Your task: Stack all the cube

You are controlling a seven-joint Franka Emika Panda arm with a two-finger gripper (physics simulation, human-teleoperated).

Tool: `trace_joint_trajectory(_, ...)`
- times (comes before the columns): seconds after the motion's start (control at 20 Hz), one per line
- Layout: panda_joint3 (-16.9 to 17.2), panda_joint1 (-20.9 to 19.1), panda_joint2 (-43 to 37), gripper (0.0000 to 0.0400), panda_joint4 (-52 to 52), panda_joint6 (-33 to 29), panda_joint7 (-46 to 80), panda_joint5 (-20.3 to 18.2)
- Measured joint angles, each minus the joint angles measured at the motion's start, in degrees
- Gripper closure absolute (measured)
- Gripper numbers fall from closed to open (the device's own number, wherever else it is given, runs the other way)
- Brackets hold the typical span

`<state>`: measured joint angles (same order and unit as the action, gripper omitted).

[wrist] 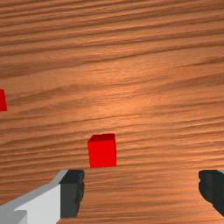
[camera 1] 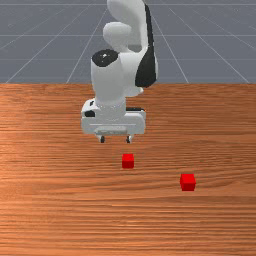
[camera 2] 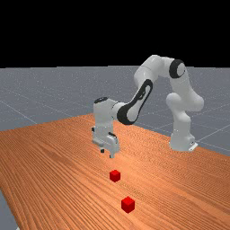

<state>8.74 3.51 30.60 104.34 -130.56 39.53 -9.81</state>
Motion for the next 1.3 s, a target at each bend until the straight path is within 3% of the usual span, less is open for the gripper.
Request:
trace_joint_trajectory(0.2, -0.9, 1.0, 7.0, 0.0002, -1.4, -5.6, 0.4, -0.2)
trace_joint_trajectory(0.6, -1.3, 2.0, 8.9, 0.0000, -0.2, -8.4, 0.6, -0.1)
trace_joint_trajectory(0.65, -1.4, 2.1, 8.9, 0.0153, 0.3, -9.4, 0.5, 0.0)
trace_joint_trajectory(0.7, -1.4, 2.4, 8.7, 0.0229, 0.8, -10.7, 0.5, 0.1)
trace_joint_trajectory(0.85, -1.4, 2.4, 8.3, 0.0287, 1.7, -12.5, 0.3, 0.1)
trace_joint_trajectory(0.9, -1.4, 2.4, 7.6, 0.0329, 2.1, -12.1, 0.4, 0.0)
trace_joint_trajectory(1.05, -1.3, 3.0, 0.1, 0.0384, 5.1, -9.3, 0.9, 0.0)
trace_joint_trajectory(1.1, -1.2, 3.2, -1.7, 0.0234, 5.6, -9.1, 1.1, 0.0)
trace_joint_trajectory(1.15, -1.2, 3.2, -2.6, 0.0142, 6.0, -8.8, 1.0, 0.0)
trace_joint_trajectory(1.2, -1.2, 3.2, -2.8, 0.0086, 6.1, -8.7, 1.1, 0.0)
trace_joint_trajectory(1.3, -1.2, 3.0, 0.1, 0.0032, 5.6, -9.5, 1.1, -0.1)
